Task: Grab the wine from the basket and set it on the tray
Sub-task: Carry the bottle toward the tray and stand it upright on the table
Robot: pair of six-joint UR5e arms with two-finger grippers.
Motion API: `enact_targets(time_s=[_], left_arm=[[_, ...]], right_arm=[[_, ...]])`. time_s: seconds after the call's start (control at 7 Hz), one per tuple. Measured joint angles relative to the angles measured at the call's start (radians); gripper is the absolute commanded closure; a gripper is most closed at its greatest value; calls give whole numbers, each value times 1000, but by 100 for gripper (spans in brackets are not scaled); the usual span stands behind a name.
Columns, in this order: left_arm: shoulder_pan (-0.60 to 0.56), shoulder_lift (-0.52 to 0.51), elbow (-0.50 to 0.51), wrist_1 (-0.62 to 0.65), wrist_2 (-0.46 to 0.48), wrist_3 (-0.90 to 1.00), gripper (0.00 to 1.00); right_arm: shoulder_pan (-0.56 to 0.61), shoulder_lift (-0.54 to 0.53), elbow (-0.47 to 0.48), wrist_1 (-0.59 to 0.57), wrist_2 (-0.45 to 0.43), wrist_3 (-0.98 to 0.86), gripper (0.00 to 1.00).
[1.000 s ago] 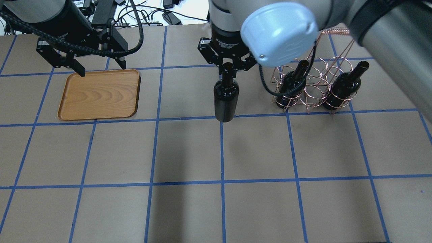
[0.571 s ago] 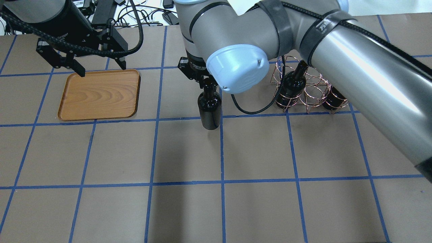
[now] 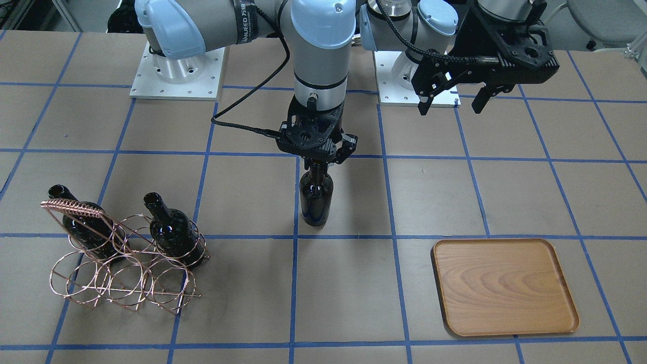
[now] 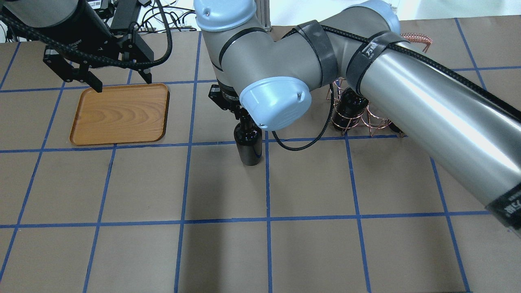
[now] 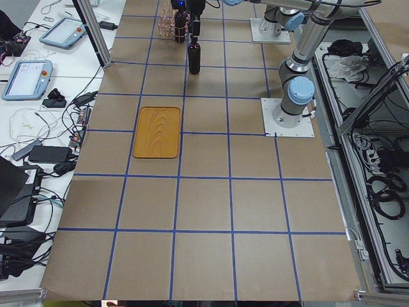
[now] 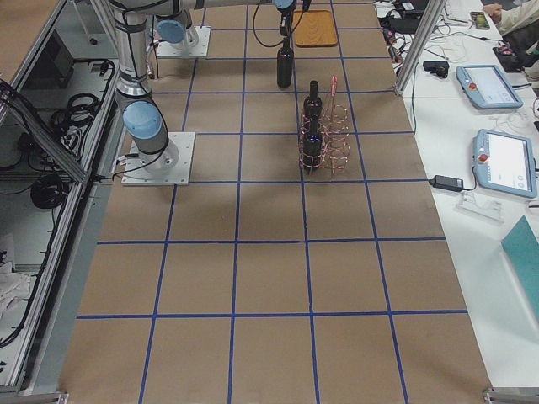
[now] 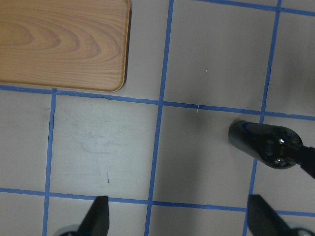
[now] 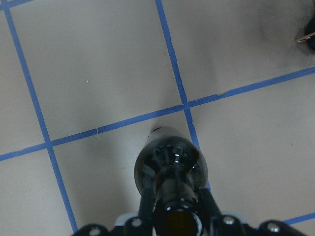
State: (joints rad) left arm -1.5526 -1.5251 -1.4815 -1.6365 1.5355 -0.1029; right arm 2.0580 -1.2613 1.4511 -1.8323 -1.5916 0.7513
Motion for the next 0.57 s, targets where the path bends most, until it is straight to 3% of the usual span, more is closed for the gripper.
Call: enact_targets(time_s=[0.14, 0.29, 0.57], left_arm=[[0, 0, 0, 1, 0, 0, 0], [1, 0, 0, 2, 0, 0, 0], [0, -1, 0, 4, 0, 0, 0]], right_arm=[[0, 2, 6, 3, -2, 0, 16], [1, 3, 10, 4, -3, 0, 1], [1, 4, 11, 6, -3, -5, 0]])
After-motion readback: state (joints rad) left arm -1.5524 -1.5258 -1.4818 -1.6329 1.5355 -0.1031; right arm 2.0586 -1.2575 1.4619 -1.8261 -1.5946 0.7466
